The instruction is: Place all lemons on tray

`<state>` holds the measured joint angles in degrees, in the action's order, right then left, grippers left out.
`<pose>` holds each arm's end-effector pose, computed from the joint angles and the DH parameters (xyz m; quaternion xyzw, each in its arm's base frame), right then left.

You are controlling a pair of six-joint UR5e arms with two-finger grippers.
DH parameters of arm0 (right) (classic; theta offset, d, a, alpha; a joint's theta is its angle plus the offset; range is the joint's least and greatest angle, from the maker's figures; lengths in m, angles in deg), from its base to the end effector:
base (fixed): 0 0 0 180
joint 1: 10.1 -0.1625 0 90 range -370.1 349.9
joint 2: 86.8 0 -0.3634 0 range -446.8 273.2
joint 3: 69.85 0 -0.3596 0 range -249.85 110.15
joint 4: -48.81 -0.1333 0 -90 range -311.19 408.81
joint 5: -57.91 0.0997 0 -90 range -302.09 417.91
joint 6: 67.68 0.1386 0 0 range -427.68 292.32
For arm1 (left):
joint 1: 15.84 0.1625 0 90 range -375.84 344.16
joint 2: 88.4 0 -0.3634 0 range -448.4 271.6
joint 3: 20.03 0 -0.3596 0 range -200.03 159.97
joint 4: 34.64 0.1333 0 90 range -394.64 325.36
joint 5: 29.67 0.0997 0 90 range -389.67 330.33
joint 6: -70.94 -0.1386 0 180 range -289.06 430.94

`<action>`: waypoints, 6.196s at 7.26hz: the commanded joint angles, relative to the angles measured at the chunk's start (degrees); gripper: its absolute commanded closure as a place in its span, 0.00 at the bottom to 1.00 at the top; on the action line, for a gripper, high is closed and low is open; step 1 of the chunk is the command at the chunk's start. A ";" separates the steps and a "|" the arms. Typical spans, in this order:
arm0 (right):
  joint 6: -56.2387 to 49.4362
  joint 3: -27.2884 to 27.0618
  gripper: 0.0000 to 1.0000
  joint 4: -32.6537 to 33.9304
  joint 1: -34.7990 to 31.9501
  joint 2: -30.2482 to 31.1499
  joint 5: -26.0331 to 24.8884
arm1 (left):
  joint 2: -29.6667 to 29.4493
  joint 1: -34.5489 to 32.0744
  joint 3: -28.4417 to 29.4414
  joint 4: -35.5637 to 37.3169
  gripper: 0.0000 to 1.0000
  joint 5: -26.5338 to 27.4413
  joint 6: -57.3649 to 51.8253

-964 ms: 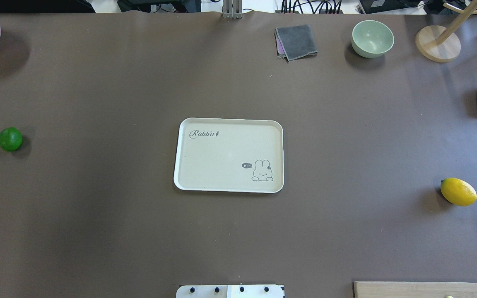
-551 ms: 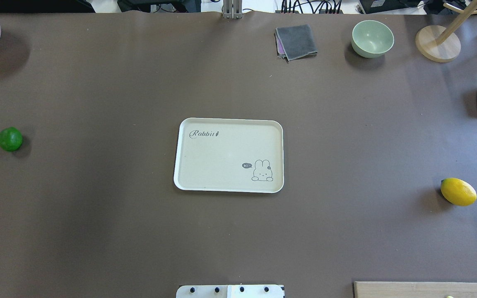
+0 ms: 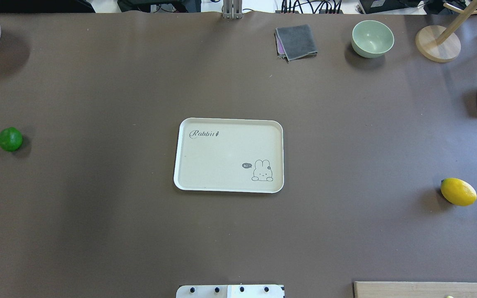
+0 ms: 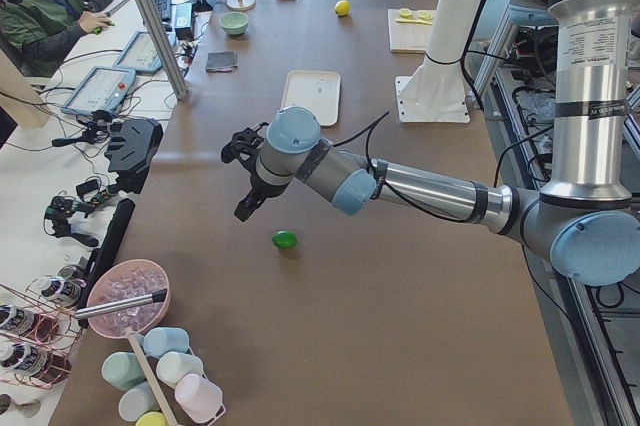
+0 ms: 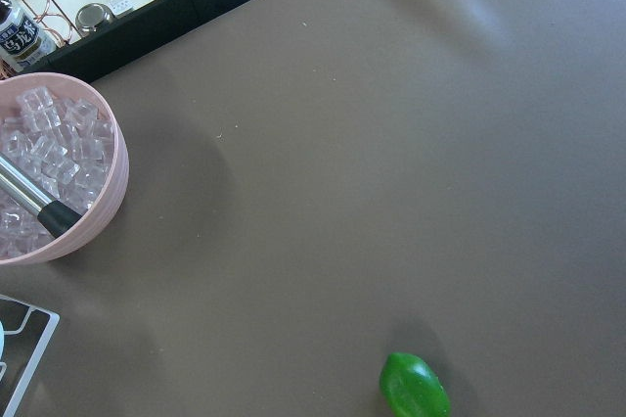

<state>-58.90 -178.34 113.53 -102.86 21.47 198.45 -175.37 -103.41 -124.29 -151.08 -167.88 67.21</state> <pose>0.0442 -0.3719 0.5428 0.1774 -0.4263 -0.0051 0.8870 -0.0101 -0.4697 0.4675 0.2991 0.3832 0.1781 0.8556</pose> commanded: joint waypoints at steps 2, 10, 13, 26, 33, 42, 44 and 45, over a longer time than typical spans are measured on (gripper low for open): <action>-0.08 0.73 0.00 -0.72 8.59 -5.84 0.52 | -3.98 8.08 4.32 -2.03 0.02 0.04 1.08; 10.72 1.09 0.00 -0.82 21.21 -7.98 -6.60 | -7.78 19.27 19.94 -7.53 0.02 9.26 4.34; 10.72 1.09 0.00 -0.82 21.30 -7.98 -6.60 | -6.55 23.67 26.02 -23.86 0.02 9.62 20.53; 10.72 1.35 0.00 -0.82 21.21 -8.16 -6.60 | -5.40 28.25 25.01 -30.34 1.00 11.22 27.10; 10.81 1.36 0.00 -0.73 21.21 -7.90 -6.25 | -25.33 45.50 17.52 -29.63 1.00 22.03 65.47; 3.57 1.27 0.00 -1.77 20.77 -5.19 -9.85 | -31.34 52.20 10.53 -18.53 0.01 31.84 67.23; -2.97 0.65 0.00 -1.96 20.07 -1.67 -10.28 | -23.81 40.01 4.96 -12.50 0.01 16.83 52.32; -5.16 0.83 0.00 -3.35 20.59 -1.22 -10.46 | -21.25 33.67 5.47 -12.40 0.01 9.35 43.28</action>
<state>-60.94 -177.54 111.32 -82.57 19.17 188.31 -200.16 -61.71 -118.28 -164.78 -148.93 120.85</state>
